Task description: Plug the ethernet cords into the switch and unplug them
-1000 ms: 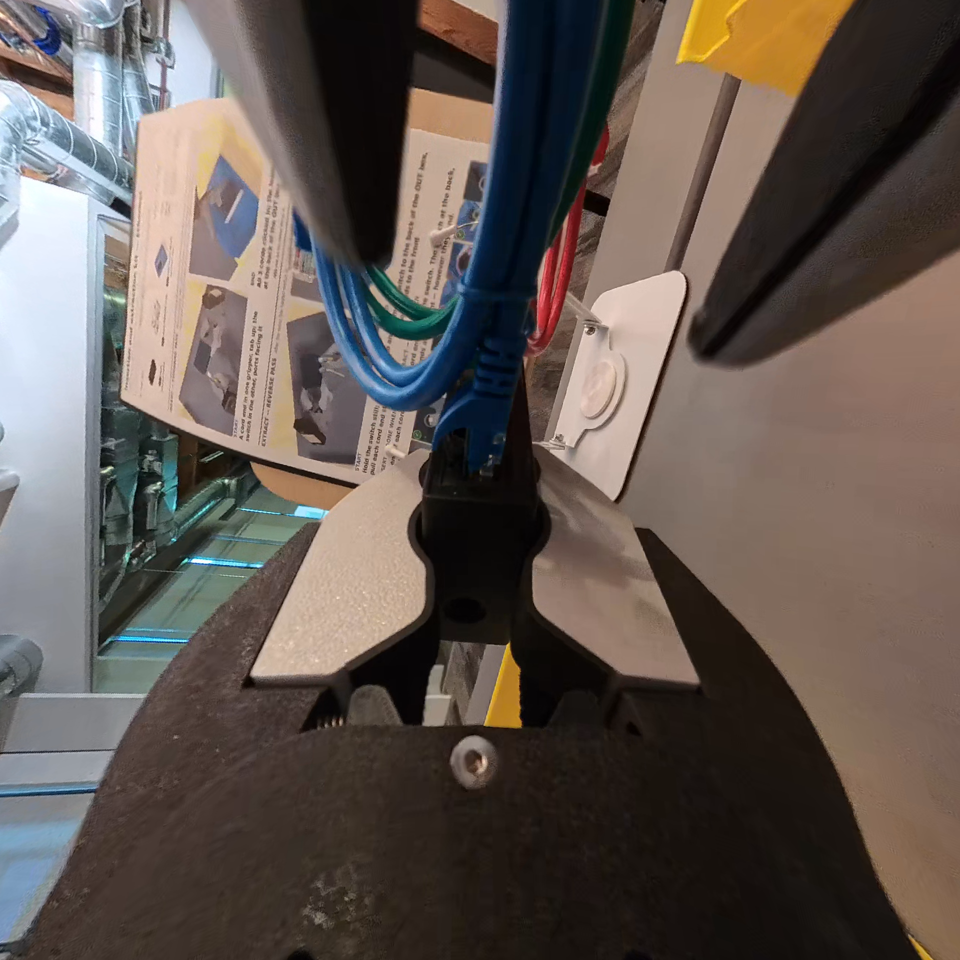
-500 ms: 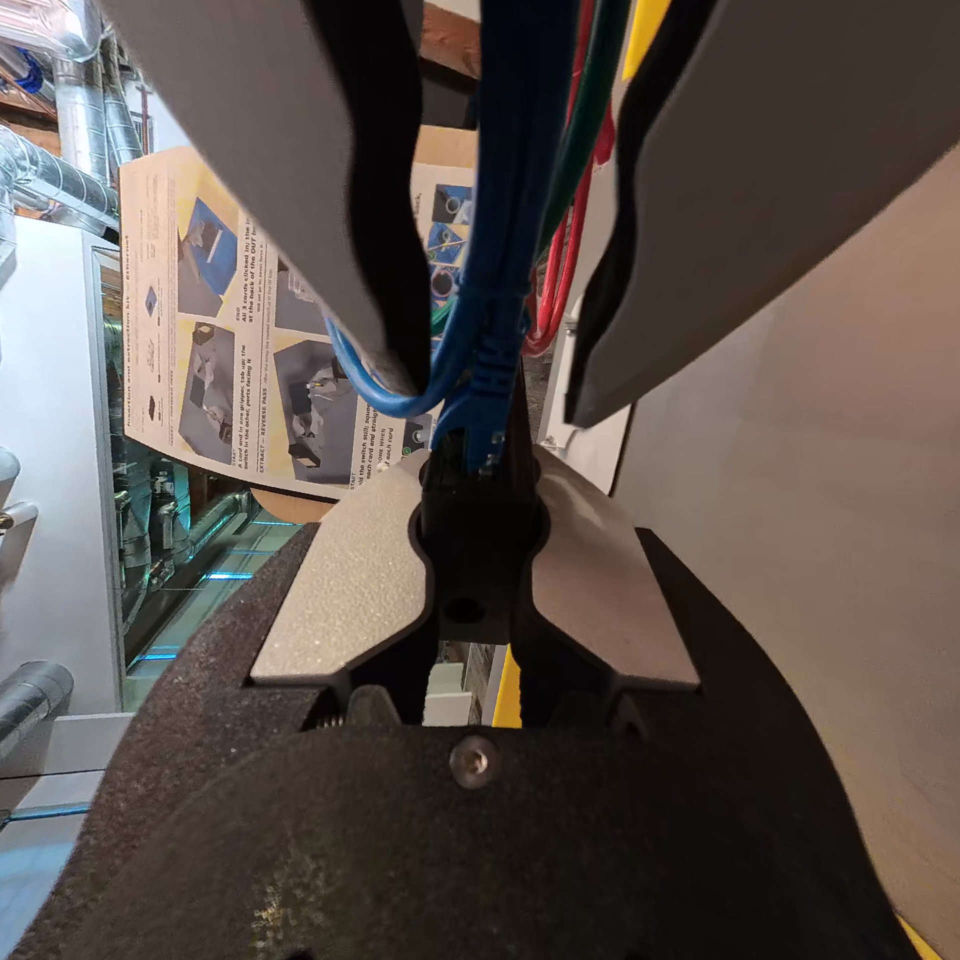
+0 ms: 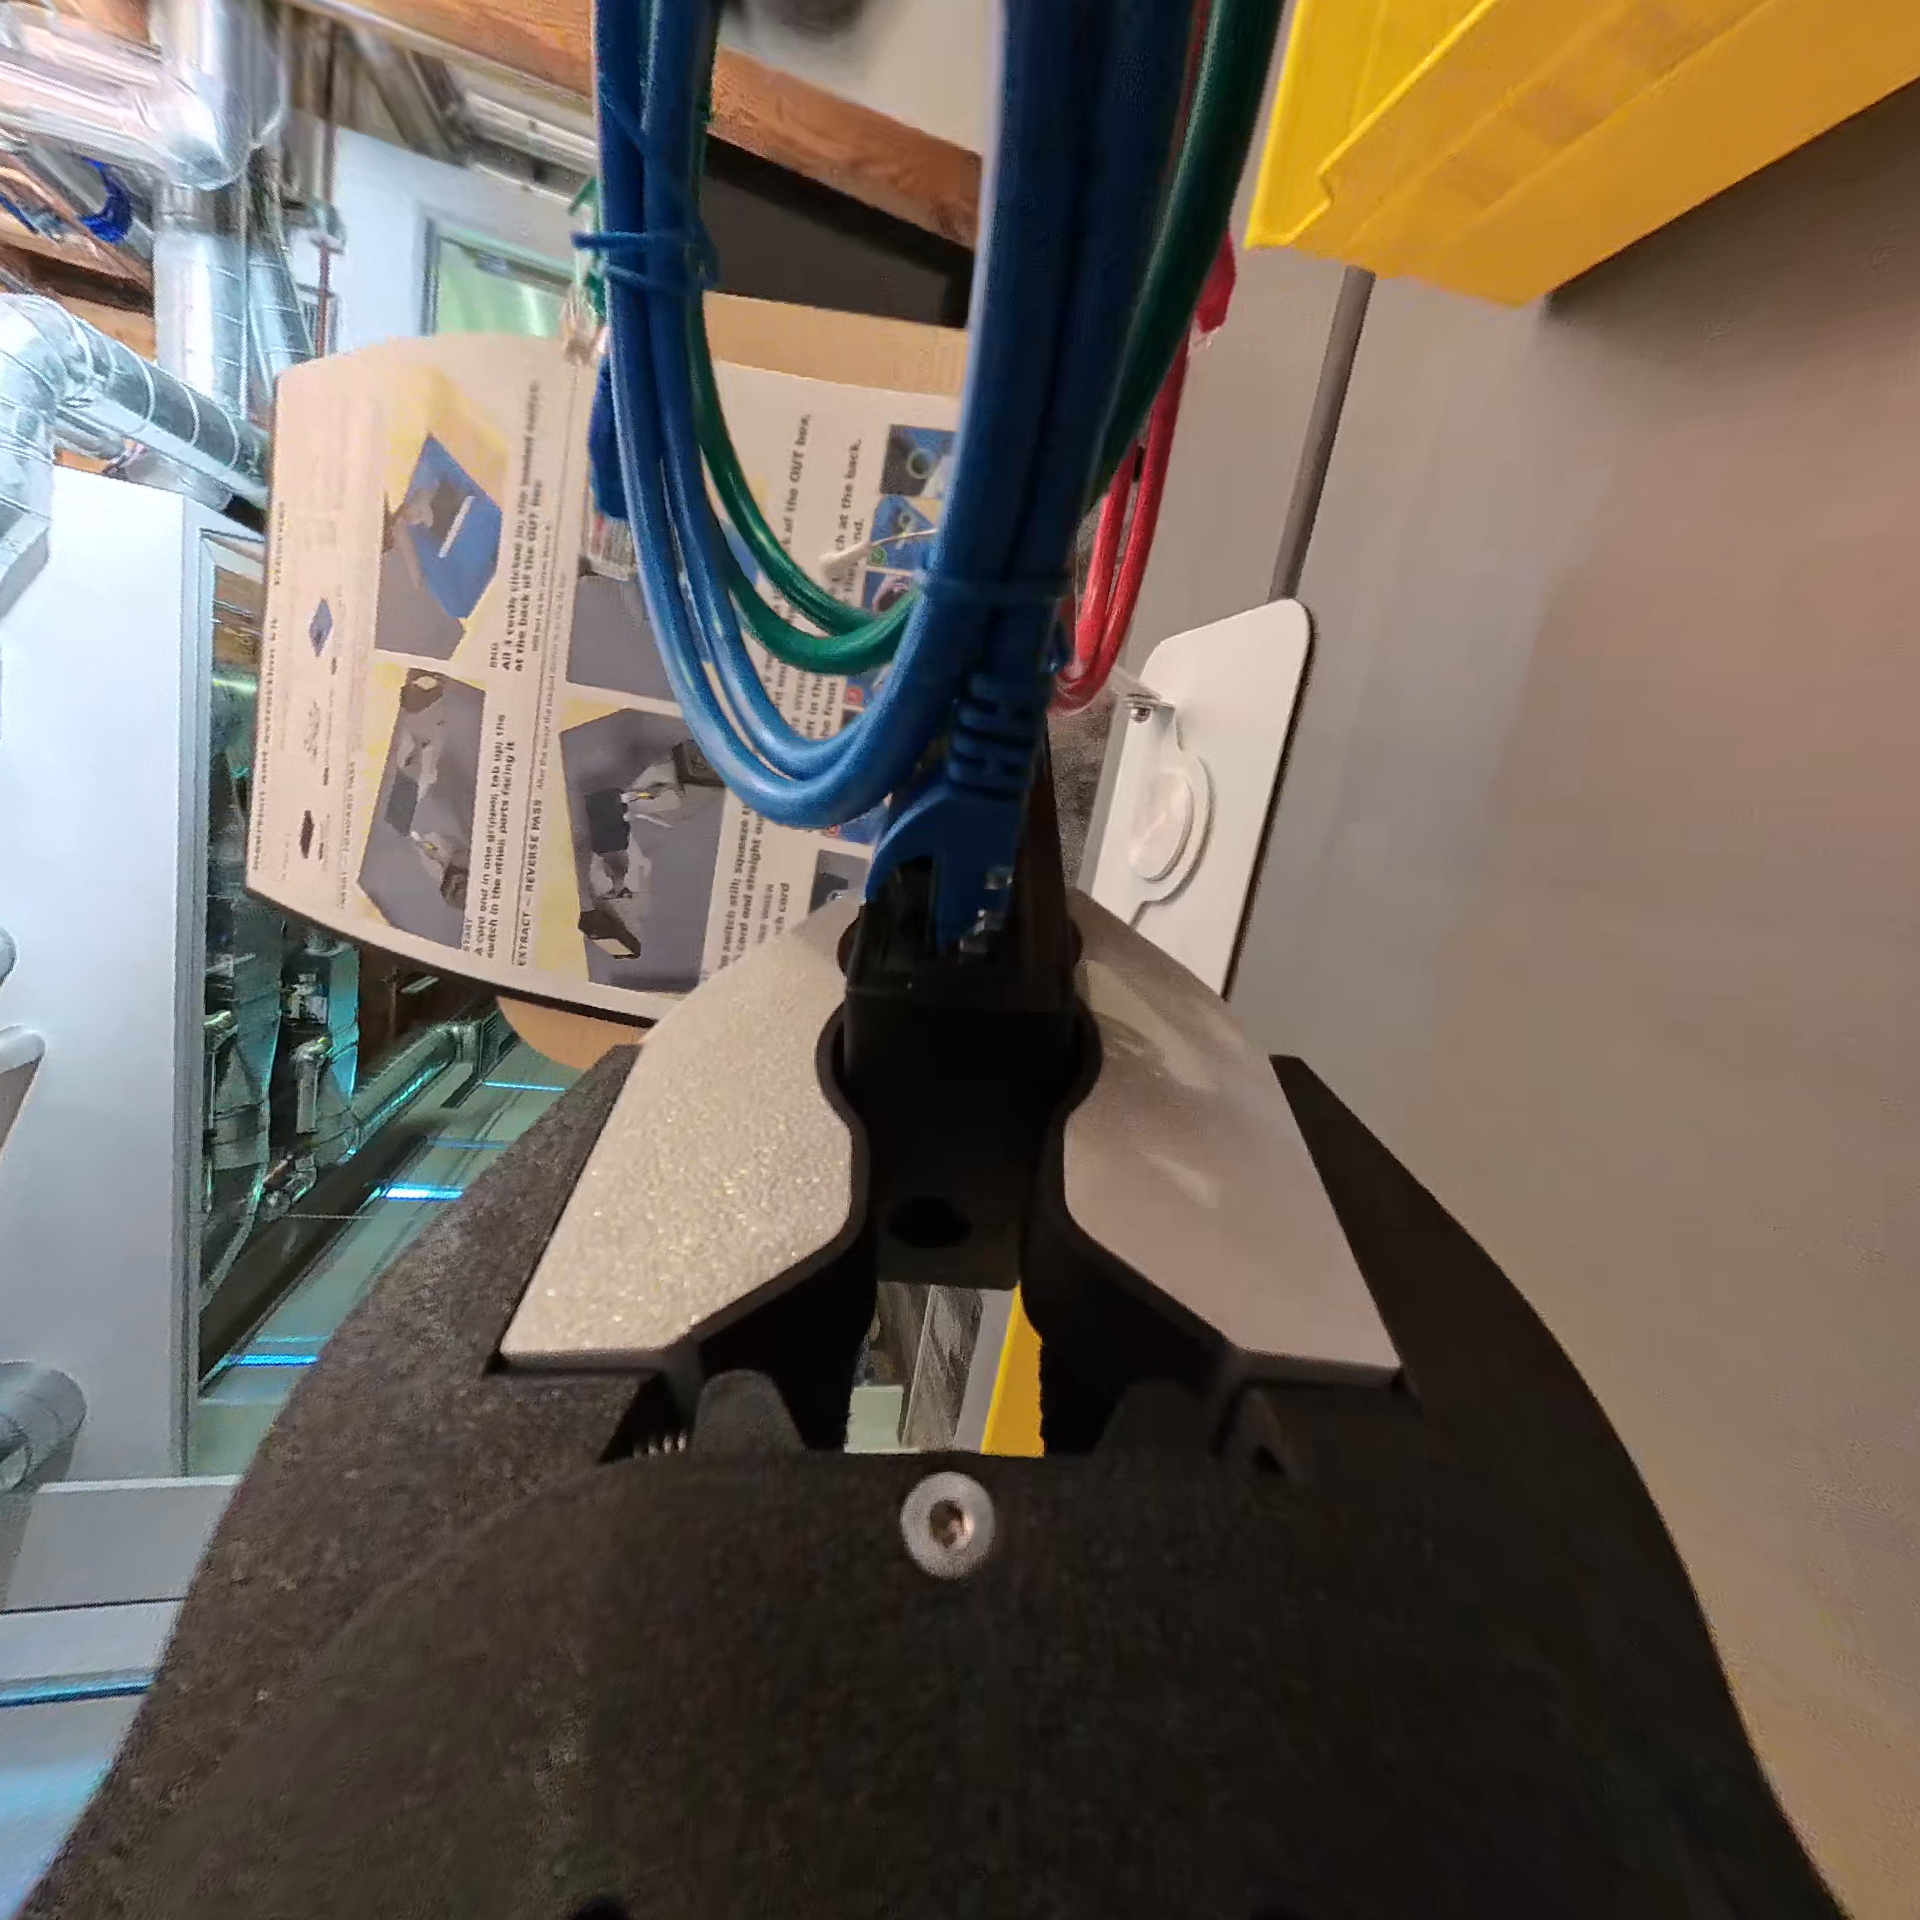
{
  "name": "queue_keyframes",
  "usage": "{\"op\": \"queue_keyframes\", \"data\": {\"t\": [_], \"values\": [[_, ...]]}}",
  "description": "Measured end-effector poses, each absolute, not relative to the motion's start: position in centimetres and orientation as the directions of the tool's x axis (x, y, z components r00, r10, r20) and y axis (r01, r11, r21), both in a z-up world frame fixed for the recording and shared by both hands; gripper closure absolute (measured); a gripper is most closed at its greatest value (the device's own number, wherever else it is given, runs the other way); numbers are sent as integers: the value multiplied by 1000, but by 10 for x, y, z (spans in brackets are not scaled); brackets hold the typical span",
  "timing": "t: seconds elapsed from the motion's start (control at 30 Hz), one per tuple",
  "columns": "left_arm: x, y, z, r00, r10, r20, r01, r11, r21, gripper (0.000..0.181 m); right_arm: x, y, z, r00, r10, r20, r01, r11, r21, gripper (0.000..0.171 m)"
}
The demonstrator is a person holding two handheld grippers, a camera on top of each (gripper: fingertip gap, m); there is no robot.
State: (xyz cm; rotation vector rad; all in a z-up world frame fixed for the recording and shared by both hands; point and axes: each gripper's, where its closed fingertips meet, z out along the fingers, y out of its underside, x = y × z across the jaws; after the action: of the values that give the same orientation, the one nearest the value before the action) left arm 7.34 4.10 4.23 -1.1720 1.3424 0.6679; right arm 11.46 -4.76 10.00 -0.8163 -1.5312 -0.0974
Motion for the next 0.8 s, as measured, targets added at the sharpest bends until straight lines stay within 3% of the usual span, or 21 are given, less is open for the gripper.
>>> {"op": "queue_keyframes", "data": {"t": [0.17,0.33,0.5,0.8], "values": [[66,37,57,231,-239,-943,-880,363,-307,151,134,-76,129,131,476,869,427,764,-483,145],[61,36,63,200,-189,-961,-905,340,-255,151,123,-87,130,121,502,856,409,761,-504,145],[77,28,51,138,-213,-967,-909,361,-209,151,100,-72,102,39,384,923,509,787,-349,146],[88,22,41,85,-248,-965,-925,340,-169,151,99,-48,72,-59,405,912,632,722,-280,146]]}}
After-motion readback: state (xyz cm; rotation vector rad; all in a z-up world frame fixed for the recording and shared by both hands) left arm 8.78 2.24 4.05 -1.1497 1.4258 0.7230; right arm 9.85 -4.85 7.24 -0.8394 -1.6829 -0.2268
